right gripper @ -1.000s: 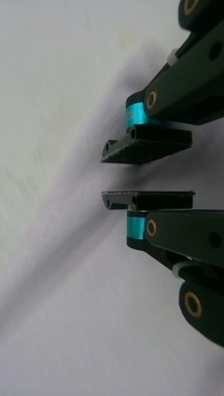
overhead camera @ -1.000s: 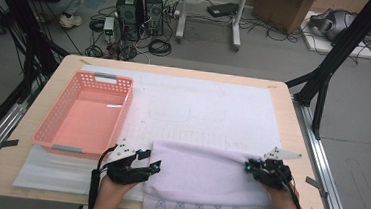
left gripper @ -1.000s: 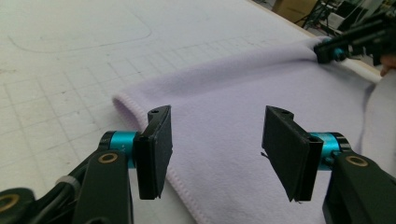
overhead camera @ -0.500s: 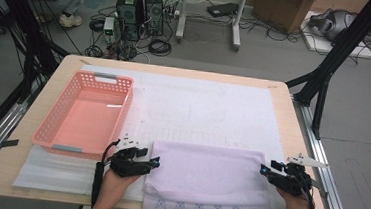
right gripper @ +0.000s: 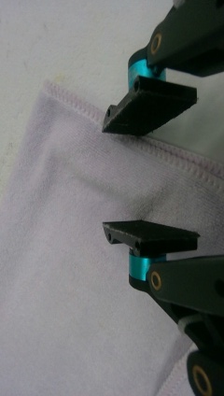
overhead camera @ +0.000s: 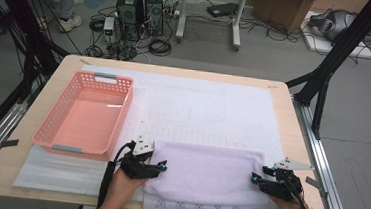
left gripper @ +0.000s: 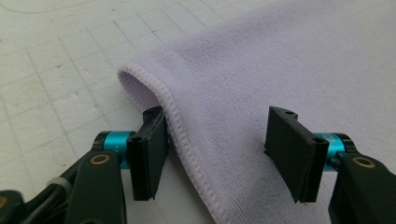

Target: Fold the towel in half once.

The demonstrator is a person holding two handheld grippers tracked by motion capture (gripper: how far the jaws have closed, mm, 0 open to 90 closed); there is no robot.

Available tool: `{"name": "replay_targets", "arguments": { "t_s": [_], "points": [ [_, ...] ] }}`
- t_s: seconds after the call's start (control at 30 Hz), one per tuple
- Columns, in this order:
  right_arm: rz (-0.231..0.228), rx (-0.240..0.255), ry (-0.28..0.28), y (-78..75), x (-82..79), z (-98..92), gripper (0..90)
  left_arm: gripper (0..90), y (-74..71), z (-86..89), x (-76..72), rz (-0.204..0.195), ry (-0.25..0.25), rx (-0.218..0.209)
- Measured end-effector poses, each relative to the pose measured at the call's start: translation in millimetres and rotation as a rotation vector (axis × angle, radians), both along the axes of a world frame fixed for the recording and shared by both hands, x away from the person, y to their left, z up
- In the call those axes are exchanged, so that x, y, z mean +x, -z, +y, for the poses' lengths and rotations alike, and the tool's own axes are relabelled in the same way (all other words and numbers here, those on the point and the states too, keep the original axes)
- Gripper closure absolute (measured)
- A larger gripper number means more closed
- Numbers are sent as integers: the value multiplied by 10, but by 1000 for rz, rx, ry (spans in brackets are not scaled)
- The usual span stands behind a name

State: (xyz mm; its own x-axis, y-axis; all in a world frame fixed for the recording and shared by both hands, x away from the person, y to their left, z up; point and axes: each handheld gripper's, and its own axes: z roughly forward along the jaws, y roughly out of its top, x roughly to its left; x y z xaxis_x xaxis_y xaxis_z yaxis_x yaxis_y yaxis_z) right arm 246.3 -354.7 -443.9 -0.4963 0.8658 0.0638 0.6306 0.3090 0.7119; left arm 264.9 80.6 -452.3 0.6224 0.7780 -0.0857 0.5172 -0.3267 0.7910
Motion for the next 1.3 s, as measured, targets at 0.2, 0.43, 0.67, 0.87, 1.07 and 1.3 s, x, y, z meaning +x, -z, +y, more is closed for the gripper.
{"name": "replay_targets", "arguments": {
  "t_s": [0.2, 0.43, 0.67, 0.87, 1.07, 1.3],
  "points": [
    [12, -3, 1, -13, -12, -9, 632, 651, 0, 12, -1, 4, -15, -18],
    [50, 109, -43, 14, -16, -45, 838, 821, 3, 47, 37, 93, -37, -123],
    [-43, 135, -50, -106, 65, -74, 847, 826, -213, 109, 283, 53, -61, -200],
    [-90, 183, -13, -235, 296, -104, 847, 827, -444, 115, 539, -10, -76, -217],
    [-130, 198, 19, -363, 603, -109, 847, 827, -601, 105, 863, -41, -106, -214],
    [-161, 145, 41, -435, 961, -53, 845, 825, -587, 109, 1218, -66, -115, -213]
  ]
}}
